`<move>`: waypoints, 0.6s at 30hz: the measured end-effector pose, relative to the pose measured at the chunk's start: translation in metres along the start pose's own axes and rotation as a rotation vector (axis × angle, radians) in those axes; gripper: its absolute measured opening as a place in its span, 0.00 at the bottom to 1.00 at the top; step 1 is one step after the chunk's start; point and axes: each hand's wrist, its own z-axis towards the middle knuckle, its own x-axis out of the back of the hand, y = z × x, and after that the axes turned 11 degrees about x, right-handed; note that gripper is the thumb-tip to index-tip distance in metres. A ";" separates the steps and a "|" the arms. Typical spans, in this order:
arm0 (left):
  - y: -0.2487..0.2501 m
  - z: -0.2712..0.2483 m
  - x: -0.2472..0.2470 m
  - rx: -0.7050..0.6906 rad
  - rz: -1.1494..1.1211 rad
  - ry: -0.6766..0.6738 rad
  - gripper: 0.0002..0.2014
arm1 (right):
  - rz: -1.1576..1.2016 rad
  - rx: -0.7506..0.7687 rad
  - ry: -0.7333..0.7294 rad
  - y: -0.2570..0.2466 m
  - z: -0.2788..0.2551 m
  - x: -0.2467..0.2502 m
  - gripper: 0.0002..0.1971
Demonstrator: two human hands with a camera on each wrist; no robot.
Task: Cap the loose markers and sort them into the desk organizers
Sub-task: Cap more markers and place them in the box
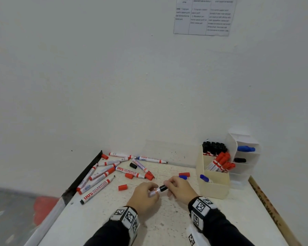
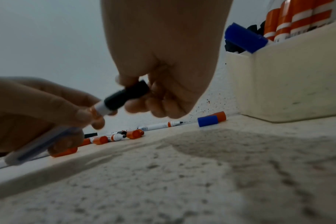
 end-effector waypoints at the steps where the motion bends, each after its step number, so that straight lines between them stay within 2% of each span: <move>1: 0.000 0.000 0.000 -0.007 -0.004 0.008 0.10 | -0.017 -0.006 0.024 0.000 0.000 0.000 0.13; 3: -0.001 -0.001 0.000 -0.005 -0.015 0.029 0.09 | -0.127 -0.002 0.061 -0.002 0.001 -0.002 0.21; 5: 0.000 0.000 -0.001 -0.019 -0.021 0.041 0.05 | -0.212 -0.006 0.065 -0.005 0.002 -0.001 0.23; 6: 0.001 0.000 -0.001 -0.033 0.000 0.045 0.04 | -0.234 -0.008 0.055 -0.004 0.003 -0.001 0.23; 9: -0.003 0.002 0.000 -0.098 0.109 0.052 0.07 | -0.238 -0.025 0.043 -0.006 0.005 -0.002 0.22; 14: -0.004 0.004 0.000 -0.192 0.128 -0.032 0.08 | -0.205 -0.073 0.058 -0.004 0.000 -0.001 0.23; 17: -0.005 0.003 0.000 -0.282 0.293 0.057 0.09 | -0.205 -0.154 0.060 -0.003 -0.004 0.003 0.14; 18: -0.004 0.002 0.000 -0.313 0.323 0.090 0.10 | -0.209 -0.167 0.057 -0.003 -0.004 0.005 0.18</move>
